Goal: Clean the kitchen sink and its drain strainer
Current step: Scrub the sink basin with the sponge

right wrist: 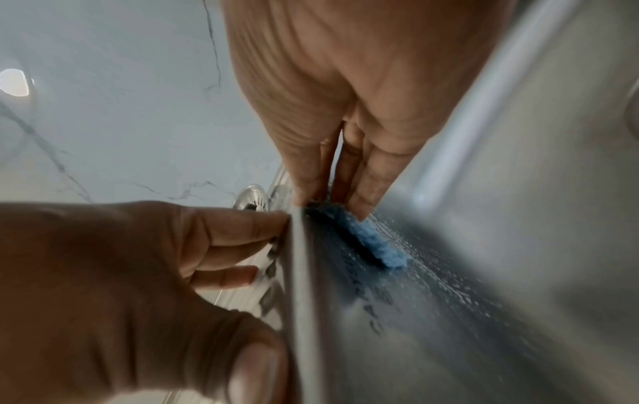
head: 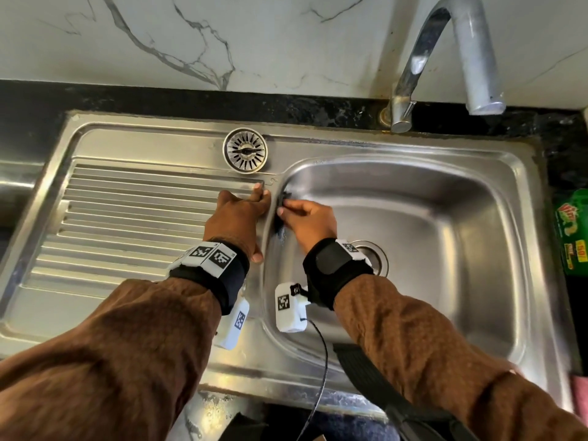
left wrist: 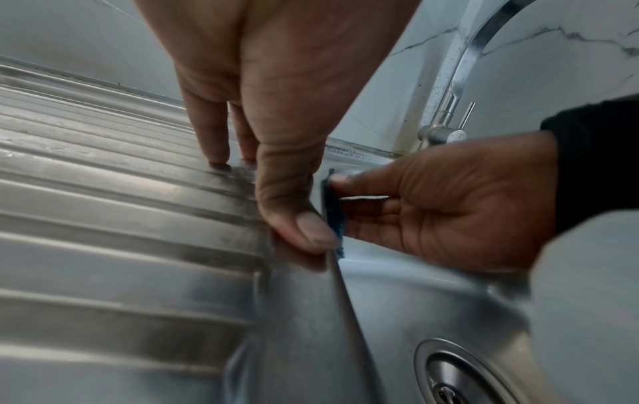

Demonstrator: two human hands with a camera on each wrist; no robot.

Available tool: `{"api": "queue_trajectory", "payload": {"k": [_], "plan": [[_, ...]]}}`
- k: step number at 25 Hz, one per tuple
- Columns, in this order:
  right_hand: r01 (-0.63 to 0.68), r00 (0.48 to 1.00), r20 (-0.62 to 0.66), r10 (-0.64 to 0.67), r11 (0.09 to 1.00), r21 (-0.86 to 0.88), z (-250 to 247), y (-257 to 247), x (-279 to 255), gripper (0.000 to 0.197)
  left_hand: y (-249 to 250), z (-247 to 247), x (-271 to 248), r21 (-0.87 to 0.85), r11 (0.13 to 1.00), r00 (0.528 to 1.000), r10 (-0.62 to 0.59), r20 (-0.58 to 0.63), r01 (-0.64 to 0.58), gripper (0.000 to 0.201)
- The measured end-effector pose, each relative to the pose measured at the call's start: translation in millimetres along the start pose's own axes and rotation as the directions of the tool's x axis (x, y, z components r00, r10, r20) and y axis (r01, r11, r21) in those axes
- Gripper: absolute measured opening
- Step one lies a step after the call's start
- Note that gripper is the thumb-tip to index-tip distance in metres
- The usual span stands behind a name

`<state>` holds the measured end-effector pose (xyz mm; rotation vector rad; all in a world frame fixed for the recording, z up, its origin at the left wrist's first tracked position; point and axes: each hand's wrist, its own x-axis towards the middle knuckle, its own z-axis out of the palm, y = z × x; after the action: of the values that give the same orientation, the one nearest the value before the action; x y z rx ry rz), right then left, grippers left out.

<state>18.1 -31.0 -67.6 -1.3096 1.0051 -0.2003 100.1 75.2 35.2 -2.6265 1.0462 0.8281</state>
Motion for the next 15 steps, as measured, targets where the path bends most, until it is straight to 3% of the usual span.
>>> {"api": "queue_trajectory", "payload": {"k": [4, 8, 12, 15], "plan": [[-0.023, 1.0, 0.017, 0.022, 0.999, 0.03, -3, -5, -11, 0.029, 0, 1, 3, 0.028, 1.0, 1.0, 0.002, 0.001, -0.002, 0.13], [-0.153, 0.972, 0.191, 0.139, 0.987, 0.057, -9, 15, -57, 0.016, -4, 5, 5, 0.005, 1.0, 1.0, 0.007, -0.02, -0.007, 0.132], [-0.057, 0.997, 0.053, 0.058, 0.998, -0.022, -4, -9, -28, 0.021, -4, 7, 7, -0.009, 1.0, 1.0, -0.004, -0.017, 0.003, 0.131], [-0.088, 0.996, 0.019, 0.087, 0.994, 0.064, -1, -26, -11, 0.018, -5, 8, 9, 0.032, 0.999, 1.0, -0.008, -0.012, 0.008, 0.13]]}}
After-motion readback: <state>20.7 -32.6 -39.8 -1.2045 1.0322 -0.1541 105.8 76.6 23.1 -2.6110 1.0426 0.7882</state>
